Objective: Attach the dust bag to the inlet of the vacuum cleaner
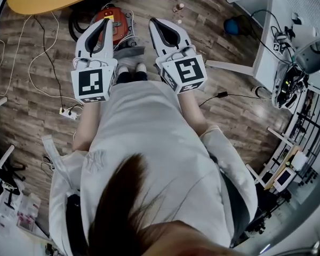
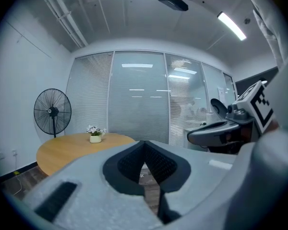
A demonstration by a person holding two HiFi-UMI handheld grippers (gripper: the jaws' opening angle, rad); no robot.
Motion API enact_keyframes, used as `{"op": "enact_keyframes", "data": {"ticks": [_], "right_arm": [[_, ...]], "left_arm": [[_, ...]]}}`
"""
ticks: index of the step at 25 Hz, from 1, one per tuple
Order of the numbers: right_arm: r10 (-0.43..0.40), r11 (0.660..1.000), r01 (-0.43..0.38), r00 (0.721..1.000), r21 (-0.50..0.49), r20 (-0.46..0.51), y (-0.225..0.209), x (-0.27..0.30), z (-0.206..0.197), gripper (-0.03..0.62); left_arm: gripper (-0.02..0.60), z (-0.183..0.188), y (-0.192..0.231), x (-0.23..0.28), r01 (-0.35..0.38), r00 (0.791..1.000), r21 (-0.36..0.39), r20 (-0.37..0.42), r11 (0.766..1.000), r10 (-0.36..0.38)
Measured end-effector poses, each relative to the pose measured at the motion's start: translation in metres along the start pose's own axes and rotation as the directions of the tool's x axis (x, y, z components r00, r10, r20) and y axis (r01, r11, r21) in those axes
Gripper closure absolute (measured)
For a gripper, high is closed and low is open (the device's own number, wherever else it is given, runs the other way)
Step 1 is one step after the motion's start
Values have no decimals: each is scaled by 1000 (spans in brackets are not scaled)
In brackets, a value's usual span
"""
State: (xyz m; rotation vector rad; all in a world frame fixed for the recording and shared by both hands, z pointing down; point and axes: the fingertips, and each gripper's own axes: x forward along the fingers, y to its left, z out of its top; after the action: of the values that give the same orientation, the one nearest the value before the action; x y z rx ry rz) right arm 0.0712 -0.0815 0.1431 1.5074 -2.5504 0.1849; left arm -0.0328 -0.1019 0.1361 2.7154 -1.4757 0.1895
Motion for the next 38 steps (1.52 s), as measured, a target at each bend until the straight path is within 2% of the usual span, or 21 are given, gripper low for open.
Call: {"op": "enact_keyframes", "data": {"ticks": [8,14,21,30,38], "right_arm": [[-40,999,40,999,24,3,-5,-16,-1,592],[-49,998,49,999,44,7,-4,-24,-6,592],[-43,998,43,999,44,-4,0,-22,-17,591],[-16,999,15,999,44,33,6,-19,-8,591],[-10,1000,10,1000,27,15,3,-21,-12,591]], "left_arm": [[566,2,2,-15,-11,1000,-15,14,1000,11],[565,-6,-6,-23,12,1000,-41,19,999,-11],[565,-15,-7,-23,22,1000,-47,8,999,-22],[565,-15,-8,-24,16,1000,-49,9,999,-16],[565,-13,-13,-23,22,1000,-37,17,999,-21]]}}
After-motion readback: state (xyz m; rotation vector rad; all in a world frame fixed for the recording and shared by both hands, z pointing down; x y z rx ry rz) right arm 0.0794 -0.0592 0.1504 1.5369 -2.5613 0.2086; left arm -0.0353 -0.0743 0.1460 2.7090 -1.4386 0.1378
